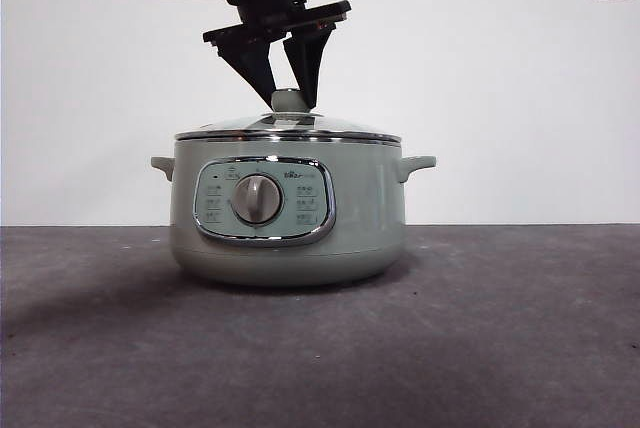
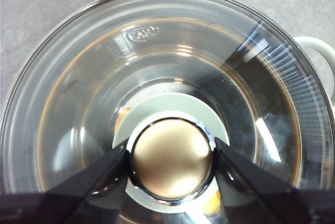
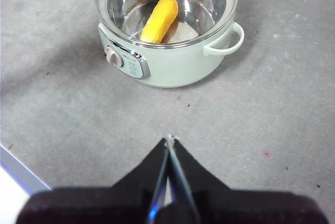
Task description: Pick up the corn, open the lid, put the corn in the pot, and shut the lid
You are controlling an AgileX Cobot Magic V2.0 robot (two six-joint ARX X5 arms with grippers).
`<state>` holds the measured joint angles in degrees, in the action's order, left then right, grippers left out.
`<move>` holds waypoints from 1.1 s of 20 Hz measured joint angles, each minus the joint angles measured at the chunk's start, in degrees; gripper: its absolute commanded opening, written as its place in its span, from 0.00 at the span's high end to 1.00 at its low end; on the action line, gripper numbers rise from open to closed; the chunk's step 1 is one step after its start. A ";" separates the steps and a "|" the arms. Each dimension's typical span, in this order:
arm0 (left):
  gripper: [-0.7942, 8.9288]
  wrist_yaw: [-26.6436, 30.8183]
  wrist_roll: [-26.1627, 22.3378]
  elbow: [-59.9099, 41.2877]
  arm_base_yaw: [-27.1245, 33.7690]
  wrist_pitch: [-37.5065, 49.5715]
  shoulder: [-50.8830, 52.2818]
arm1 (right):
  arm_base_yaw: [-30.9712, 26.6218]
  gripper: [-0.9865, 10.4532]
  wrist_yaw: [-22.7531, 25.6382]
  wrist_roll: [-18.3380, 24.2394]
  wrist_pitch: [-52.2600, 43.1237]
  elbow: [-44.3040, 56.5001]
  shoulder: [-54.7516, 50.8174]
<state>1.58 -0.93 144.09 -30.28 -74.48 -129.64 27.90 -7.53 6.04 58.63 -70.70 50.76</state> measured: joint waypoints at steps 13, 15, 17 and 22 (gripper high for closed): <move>0.74 -3.50 -4.66 0.02 0.98 0.24 -0.11 | 0.00 0.92 -0.42 0.00 1.01 0.00 0.00; 0.56 -3.48 -4.63 0.02 0.98 0.24 -0.11 | 0.00 0.92 -0.42 0.00 1.97 0.00 0.00; 0.43 -3.69 -4.61 0.02 1.01 0.24 -0.11 | 0.00 0.92 -0.42 0.00 2.29 0.00 0.00; 0.43 -4.20 -4.61 0.37 0.85 1.81 -0.11 | 0.00 0.92 -0.42 0.00 3.02 0.00 0.00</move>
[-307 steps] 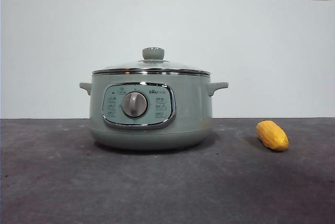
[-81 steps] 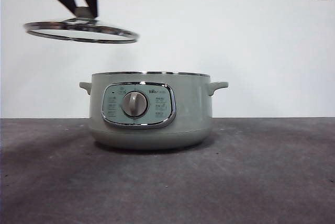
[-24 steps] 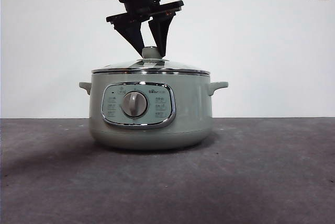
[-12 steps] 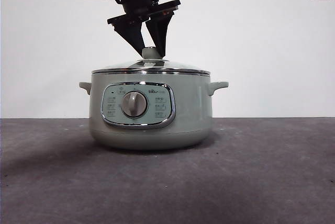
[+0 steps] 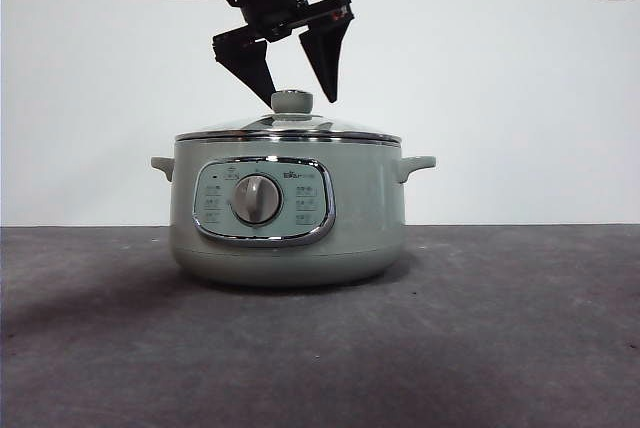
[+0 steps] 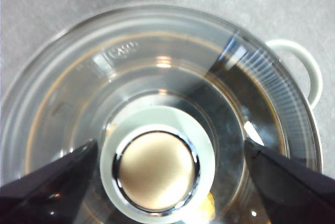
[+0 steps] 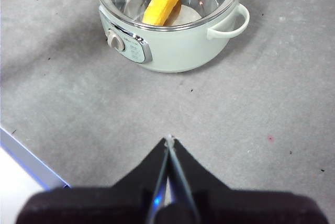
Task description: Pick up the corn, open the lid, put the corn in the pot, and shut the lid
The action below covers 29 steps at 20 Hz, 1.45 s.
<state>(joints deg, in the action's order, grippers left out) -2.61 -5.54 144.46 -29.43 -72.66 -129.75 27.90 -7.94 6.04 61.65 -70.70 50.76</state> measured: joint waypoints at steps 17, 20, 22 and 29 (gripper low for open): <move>0.92 -2.16 5.53 9.68 -5.75 -3.10 19.41 | 0.00 0.91 0.26 -0.02 4.13 0.00 0.00; 0.92 -2.05 5.25 -0.37 -10.34 -3.13 30.38 | 0.00 0.91 0.46 -0.02 5.75 0.00 0.00; 0.92 -1.95 4.68 -11.19 -13.99 -3.17 39.19 | 0.00 0.91 0.46 -0.02 6.03 0.00 0.04; 0.92 3.96 7.21 -41.75 -16.28 -3.58 65.99 | 0.00 0.91 0.46 0.00 6.03 0.00 0.13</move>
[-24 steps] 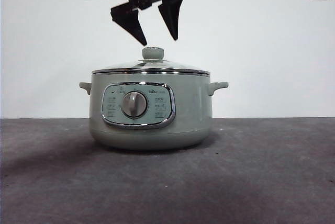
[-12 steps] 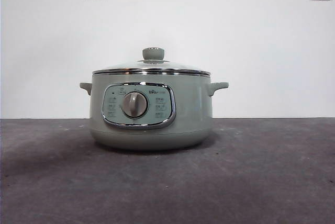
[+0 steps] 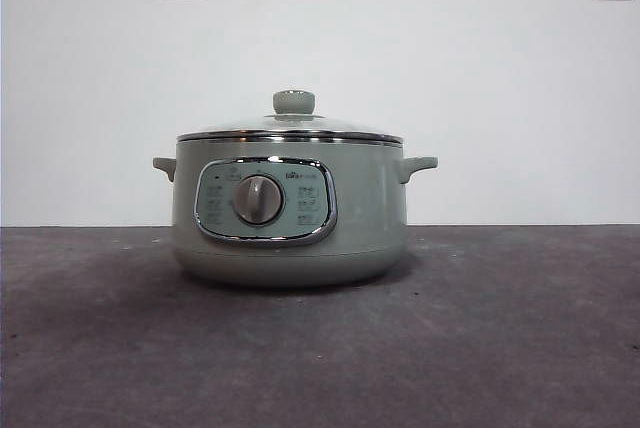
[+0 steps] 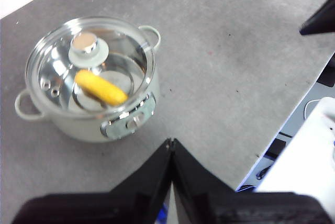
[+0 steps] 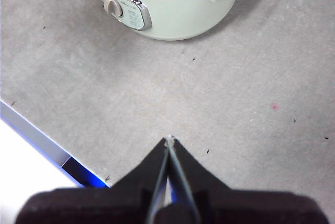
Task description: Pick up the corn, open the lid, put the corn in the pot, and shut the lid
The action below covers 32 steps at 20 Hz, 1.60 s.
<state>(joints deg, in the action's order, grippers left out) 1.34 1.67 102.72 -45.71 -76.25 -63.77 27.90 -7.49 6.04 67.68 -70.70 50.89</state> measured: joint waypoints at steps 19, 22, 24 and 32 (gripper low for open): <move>0.92 -20.20 -20.61 -46.42 41.24 47.89 28.02 | 0.00 0.91 0.00 0.00 0.00 0.00 1.11; 0.92 -19.67 -15.12 -69.77 45.70 69.64 38.34 | 0.00 0.91 0.02 -0.02 0.00 0.00 1.11; 0.92 -15.21 -11.72 -83.69 46.21 74.01 44.59 | 0.00 0.91 0.02 -0.02 0.00 0.00 1.11; 0.92 -7.30 -4.59 -101.68 46.31 71.25 62.60 | 0.00 0.91 0.02 -0.02 0.00 0.00 1.11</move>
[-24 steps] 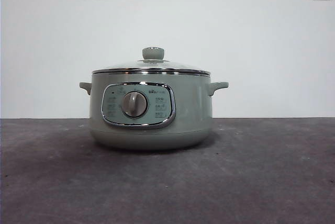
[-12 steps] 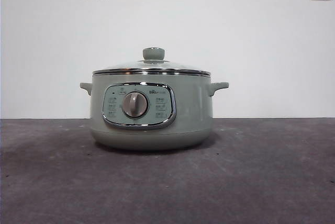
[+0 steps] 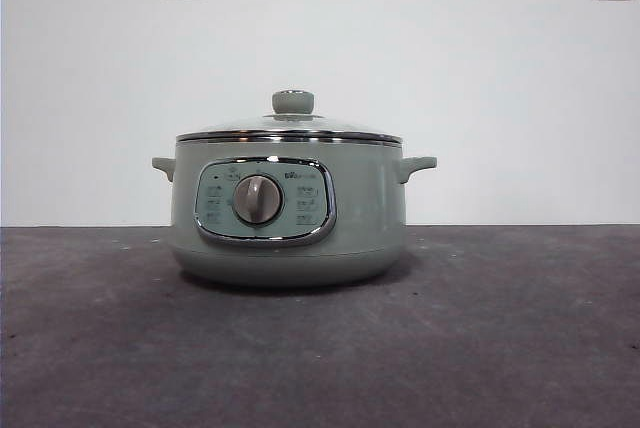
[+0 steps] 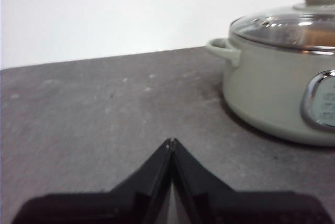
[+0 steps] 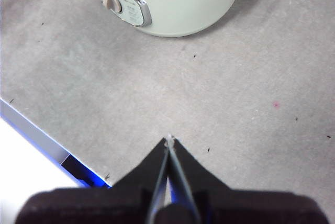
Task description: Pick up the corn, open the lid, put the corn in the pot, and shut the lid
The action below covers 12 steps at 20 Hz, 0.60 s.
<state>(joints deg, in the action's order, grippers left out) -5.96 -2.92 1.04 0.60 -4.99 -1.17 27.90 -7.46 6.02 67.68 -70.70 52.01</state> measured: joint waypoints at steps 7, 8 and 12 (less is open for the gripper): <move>0.92 2.78 1.05 0.00 0.00 -4.50 0.70 | 0.00 0.91 0.13 0.02 -0.02 0.00 0.00; 0.92 2.78 1.05 0.00 0.00 -4.52 0.63 | 0.00 0.91 0.13 0.02 0.00 0.00 0.00; 0.92 2.75 1.05 0.00 0.00 -4.52 0.59 | 0.00 0.91 0.17 0.02 0.00 0.00 0.00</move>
<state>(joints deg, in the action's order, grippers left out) -3.20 -1.87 1.04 0.60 -9.52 -0.58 27.90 -7.29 6.04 67.68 -70.70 52.01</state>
